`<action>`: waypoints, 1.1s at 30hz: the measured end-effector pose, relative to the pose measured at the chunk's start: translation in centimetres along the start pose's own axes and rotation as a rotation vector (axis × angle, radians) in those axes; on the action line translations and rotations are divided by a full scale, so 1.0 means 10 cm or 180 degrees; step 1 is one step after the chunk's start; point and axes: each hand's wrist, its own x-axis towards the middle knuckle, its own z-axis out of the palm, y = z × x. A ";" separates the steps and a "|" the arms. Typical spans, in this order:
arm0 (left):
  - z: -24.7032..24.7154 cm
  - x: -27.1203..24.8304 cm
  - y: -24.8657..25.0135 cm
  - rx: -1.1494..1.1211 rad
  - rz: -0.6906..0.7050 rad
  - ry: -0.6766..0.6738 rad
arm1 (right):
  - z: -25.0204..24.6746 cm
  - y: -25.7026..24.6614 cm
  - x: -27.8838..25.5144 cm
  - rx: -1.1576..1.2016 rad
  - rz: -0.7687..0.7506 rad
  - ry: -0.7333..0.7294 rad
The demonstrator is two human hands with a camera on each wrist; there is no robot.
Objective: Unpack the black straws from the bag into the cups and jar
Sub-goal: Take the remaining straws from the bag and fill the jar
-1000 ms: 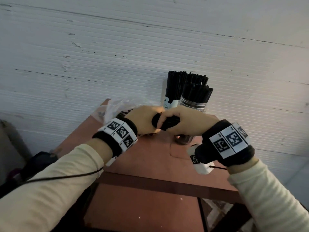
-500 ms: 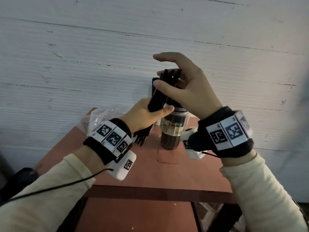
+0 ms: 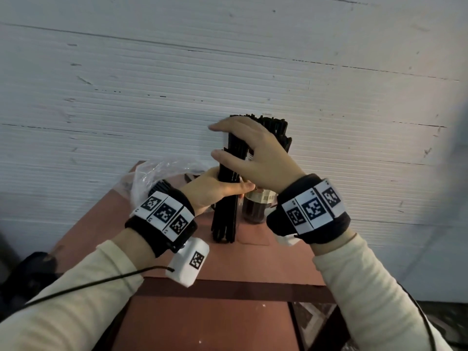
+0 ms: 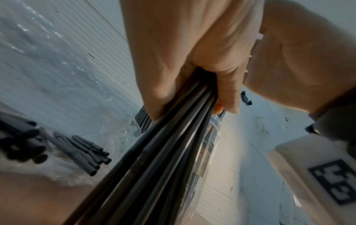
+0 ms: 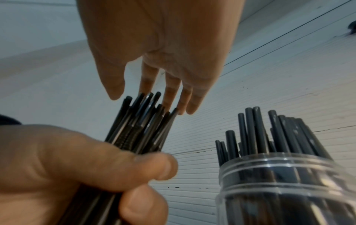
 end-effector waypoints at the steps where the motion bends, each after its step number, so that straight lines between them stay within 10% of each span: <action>1: 0.00 0.00 0.00 0.0010 -0.0004 0.0002 | 0.00 0.01 0.01 0.0044 0.0058 -0.0104; 12: 0.05 -0.01 -0.24 0.0393 -0.0640 -0.0499 | 0.15 0.09 -0.09 0.0189 0.0343 -0.0126; 19: 0.01 -0.08 -0.05 0.0513 -0.0194 -0.0100 | -0.03 0.01 -0.14 0.0331 0.0671 0.0419; 27: 0.05 -0.37 0.29 0.1399 0.0037 -0.1251 | -0.05 -0.07 -0.30 0.1091 0.1040 -0.1119; 33: 0.14 -0.24 0.17 0.0755 0.0040 -0.0819 | -0.18 0.01 -0.22 0.1107 0.0976 -0.0861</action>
